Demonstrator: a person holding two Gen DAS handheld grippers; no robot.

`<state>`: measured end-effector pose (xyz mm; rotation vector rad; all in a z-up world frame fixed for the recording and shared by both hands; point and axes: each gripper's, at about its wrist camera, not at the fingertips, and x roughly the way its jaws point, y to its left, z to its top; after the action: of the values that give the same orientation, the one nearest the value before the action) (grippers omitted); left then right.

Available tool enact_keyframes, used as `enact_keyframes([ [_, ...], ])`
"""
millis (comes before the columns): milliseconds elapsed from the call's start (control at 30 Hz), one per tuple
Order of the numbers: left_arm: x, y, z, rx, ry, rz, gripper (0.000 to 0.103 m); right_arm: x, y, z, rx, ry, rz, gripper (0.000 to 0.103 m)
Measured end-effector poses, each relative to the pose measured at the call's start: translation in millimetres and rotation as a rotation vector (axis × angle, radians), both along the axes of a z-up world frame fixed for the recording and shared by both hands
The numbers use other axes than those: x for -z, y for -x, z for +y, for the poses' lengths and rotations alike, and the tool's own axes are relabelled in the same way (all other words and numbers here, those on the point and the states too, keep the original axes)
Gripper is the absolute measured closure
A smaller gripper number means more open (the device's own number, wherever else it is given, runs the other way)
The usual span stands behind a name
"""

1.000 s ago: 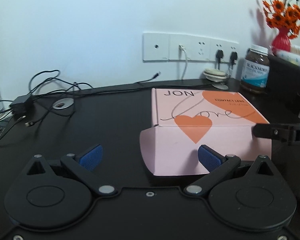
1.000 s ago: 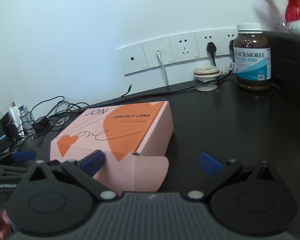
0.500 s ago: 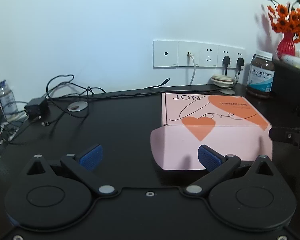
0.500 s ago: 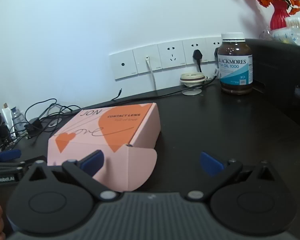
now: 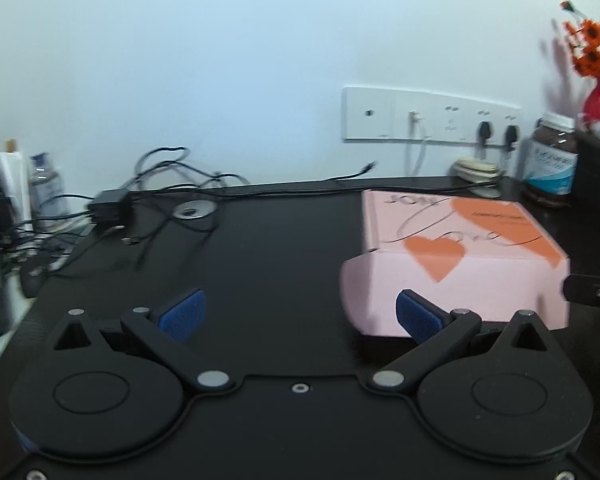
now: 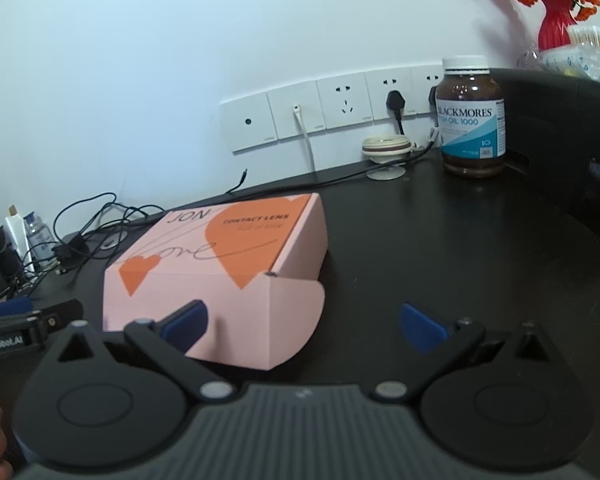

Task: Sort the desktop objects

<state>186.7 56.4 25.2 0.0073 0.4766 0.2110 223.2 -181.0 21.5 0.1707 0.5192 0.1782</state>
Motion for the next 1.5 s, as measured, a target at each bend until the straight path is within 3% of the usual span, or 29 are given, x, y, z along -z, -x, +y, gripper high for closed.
enact_keyframes([
  [133, 3, 0, -4, -0.028, -0.02, 0.05, 0.0, 2, 5, 3, -0.005, 0.005, 0.008, 0.001],
  [400, 8, 13, -15, 0.008, -0.037, 0.053, 0.0, 4, 14, 5, -0.01, 0.003, 0.009, 0.001],
  [700, 11, 32, -18, 0.045, 0.064, 0.079, 0.0, 4, 37, 2, 0.031, 0.002, 0.005, 0.001],
  [1033, 17, 43, -46, 0.137, 0.04, 0.109, 0.0, 4, 68, -6, 0.069, 0.015, 0.015, 0.001],
  [1500, 24, 59, -80, 0.146, 0.029, 0.126, 0.0, 12, 93, -37, 0.089, 0.024, 0.058, 0.001],
])
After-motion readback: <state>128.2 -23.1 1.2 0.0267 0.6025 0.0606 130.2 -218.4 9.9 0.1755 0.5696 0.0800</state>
